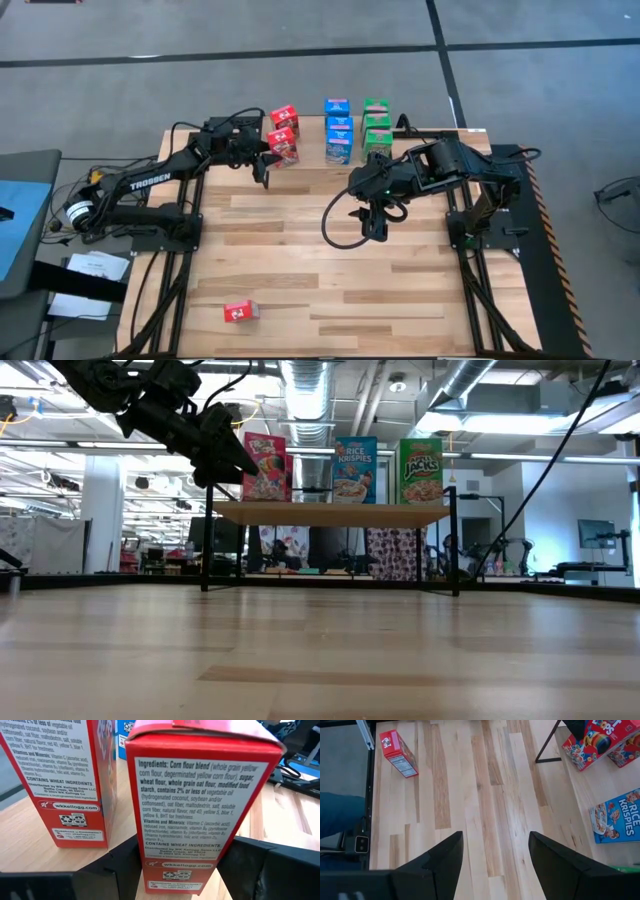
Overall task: Stack cereal on shelf
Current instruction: Put the right red cereal box on the shelf
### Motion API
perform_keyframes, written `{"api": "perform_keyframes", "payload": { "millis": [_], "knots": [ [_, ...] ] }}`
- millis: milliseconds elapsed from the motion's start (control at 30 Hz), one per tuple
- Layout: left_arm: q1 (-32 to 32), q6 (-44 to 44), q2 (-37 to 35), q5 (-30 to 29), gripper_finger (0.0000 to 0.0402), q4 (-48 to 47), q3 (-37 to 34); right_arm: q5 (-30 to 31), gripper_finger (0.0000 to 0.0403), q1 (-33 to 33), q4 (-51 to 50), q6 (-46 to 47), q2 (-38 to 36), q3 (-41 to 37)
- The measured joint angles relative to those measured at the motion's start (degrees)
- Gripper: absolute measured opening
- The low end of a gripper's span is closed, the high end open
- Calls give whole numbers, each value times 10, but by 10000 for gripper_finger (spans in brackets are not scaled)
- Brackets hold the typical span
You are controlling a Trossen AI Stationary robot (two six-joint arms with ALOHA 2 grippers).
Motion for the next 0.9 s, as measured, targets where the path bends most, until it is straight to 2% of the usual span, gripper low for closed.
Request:
{"api": "perform_keyframes", "payload": {
  "millis": [267, 633, 900],
  "knots": [
    [0, 4, 0, 0, 208, 0, 0, 0, 250, 0, 0, 0, 0, 0],
    [-3, 106, 0, 0, 209, 11, 0, 0, 250, 0, 0, -1, 0, 0],
    [-3, 141, 0, -1, 209, 33, 0, 0, 250, 0, 0, -1, 0, 0]
  ]
}}
